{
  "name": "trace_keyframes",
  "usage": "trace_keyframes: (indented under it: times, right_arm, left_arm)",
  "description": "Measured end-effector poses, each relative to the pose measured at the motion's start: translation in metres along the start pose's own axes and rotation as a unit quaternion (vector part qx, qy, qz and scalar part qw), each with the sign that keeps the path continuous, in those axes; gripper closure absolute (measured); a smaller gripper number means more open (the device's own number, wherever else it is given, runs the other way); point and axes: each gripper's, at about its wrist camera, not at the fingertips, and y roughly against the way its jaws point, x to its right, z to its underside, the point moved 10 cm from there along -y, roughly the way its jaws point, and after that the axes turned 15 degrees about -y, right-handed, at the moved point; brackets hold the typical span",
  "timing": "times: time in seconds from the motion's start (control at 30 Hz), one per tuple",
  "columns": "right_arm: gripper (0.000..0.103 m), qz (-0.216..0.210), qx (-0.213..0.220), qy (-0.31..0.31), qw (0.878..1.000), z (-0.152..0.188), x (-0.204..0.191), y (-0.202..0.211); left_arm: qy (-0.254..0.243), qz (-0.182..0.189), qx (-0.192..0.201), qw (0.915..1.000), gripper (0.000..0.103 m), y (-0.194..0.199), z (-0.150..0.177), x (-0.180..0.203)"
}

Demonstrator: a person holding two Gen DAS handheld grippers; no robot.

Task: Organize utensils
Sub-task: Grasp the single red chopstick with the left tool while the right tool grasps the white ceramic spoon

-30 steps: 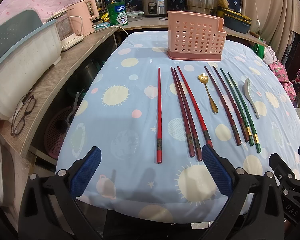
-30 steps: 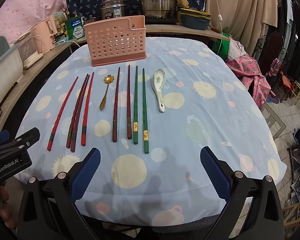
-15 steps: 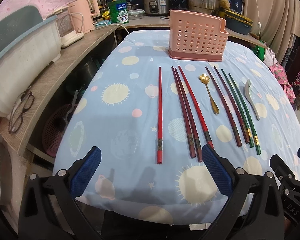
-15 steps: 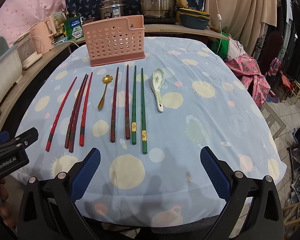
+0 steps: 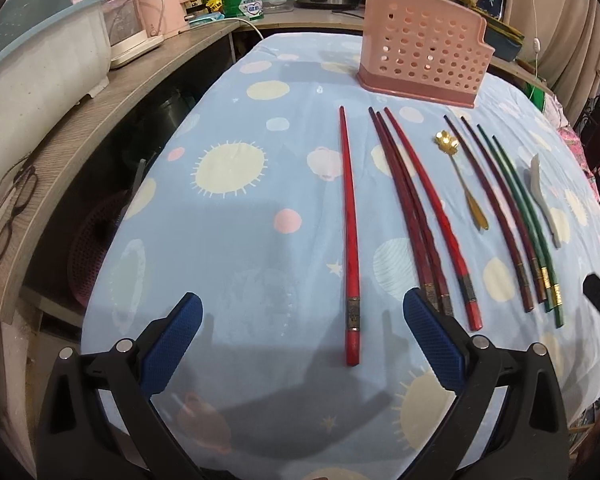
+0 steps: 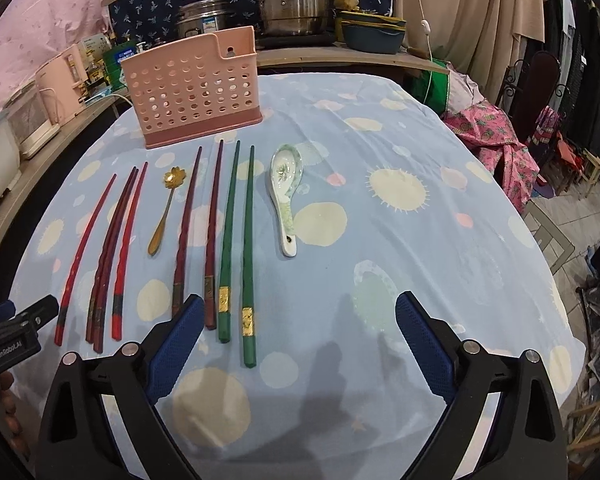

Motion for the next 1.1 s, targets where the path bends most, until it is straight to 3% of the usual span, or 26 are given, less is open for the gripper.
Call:
trace_keyframes:
  times: [0.13, 0.23, 0.37, 0.53, 0.63, 0.77, 0.9, 1.1]
  right_arm:
    - [0.023, 0.005, -0.004, -0.002, 1.000, -0.011, 0.001, -0.019]
    - [0.032, 0.001, -0.002, -0.003, 1.000, -0.020, -0.004, -0.031]
    - [0.045, -0.007, -0.011, 0.001, 1.000, -0.026, -0.014, -0.049]
    - [0.063, -0.008, -0.026, 0.002, 1.000, -0.026, -0.018, -0.067]
    - [0.071, -0.009, -0.028, -0.001, 1.000, -0.024, -0.017, -0.070]
    - [0.092, -0.014, -0.029, 0.004, 0.999, -0.024, -0.017, -0.070]
    - [0.092, -0.022, -0.030, 0.004, 0.999, -0.021, -0.015, -0.065]
    - [0.093, -0.033, -0.025, -0.003, 0.999, -0.020, -0.011, -0.048]
  left_arm:
    - [0.001, -0.001, -0.005, 1.0000, 0.007, -0.007, 0.002, 0.001]
    - [0.000, 0.006, -0.004, 1.0000, 0.014, -0.008, 0.003, 0.003]
    - [0.006, 0.025, -0.012, 0.9996, 0.032, -0.014, 0.006, 0.005]
    - [0.008, 0.033, -0.010, 0.9994, 0.040, -0.012, 0.008, 0.006]
    - [0.004, 0.036, -0.008, 0.9993, 0.050, -0.010, 0.009, 0.007]
    - [0.003, 0.046, -0.004, 0.9989, 0.072, -0.007, 0.009, 0.011]
    - [0.003, 0.071, -0.001, 0.9974, 0.095, -0.003, 0.010, 0.016]
    - [0.007, 0.083, 0.009, 0.9965, 0.096, 0.009, 0.011, 0.017]
